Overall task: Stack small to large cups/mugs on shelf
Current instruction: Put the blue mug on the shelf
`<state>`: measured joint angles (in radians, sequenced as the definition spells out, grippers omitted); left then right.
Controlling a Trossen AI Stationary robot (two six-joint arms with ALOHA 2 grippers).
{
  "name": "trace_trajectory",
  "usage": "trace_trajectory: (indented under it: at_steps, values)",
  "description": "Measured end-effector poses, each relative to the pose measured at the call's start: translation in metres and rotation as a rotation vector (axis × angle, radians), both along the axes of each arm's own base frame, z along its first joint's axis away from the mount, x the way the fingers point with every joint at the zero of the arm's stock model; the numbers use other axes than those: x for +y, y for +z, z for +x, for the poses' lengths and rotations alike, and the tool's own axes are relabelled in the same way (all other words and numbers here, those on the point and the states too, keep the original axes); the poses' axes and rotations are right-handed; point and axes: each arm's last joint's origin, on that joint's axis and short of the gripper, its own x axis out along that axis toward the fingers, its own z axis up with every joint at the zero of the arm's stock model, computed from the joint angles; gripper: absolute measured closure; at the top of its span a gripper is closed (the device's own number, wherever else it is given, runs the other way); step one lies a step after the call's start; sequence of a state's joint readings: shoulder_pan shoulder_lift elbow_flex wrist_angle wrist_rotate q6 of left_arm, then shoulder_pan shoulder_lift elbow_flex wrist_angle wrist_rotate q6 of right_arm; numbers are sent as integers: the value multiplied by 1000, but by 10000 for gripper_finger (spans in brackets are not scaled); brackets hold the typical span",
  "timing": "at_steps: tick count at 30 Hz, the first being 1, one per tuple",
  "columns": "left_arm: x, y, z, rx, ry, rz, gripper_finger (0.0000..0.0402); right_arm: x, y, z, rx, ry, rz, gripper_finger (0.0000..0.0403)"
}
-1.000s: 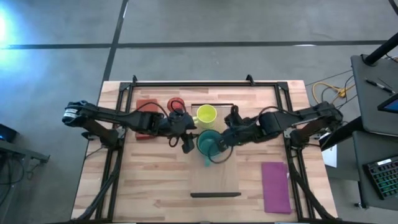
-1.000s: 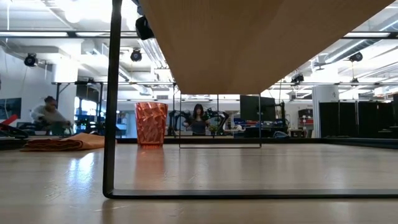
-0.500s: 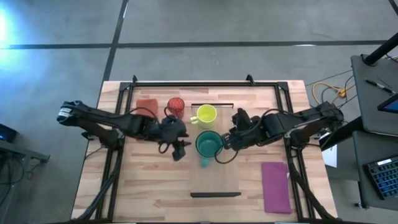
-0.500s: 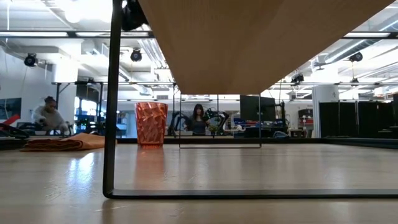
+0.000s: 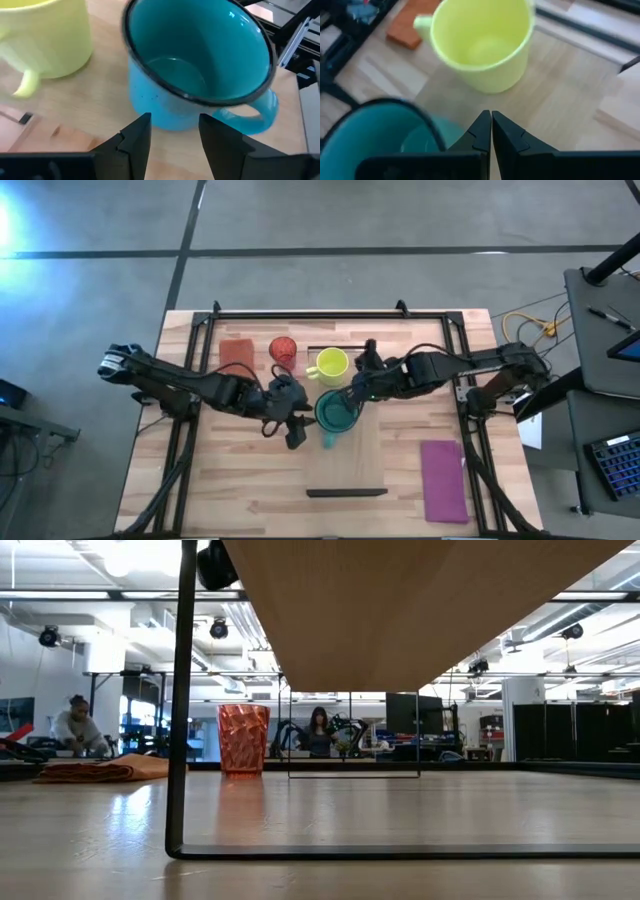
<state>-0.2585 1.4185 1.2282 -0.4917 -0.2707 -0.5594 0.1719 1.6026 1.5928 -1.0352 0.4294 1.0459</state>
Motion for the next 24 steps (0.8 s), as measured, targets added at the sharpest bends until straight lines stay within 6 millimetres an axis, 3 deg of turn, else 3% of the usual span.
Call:
trace_trajectory:
  at_steps: [7,19,24]
  values:
    - [5,-6,6,23,-1,25,249,6,-16,11,65,48,65,394]
    - [37,0,9,5,25,99,249,39,-15,3,49,78,144,394]
    - [43,-1,4,46,30,113,249,43,-16,-3,72,32,115,394]
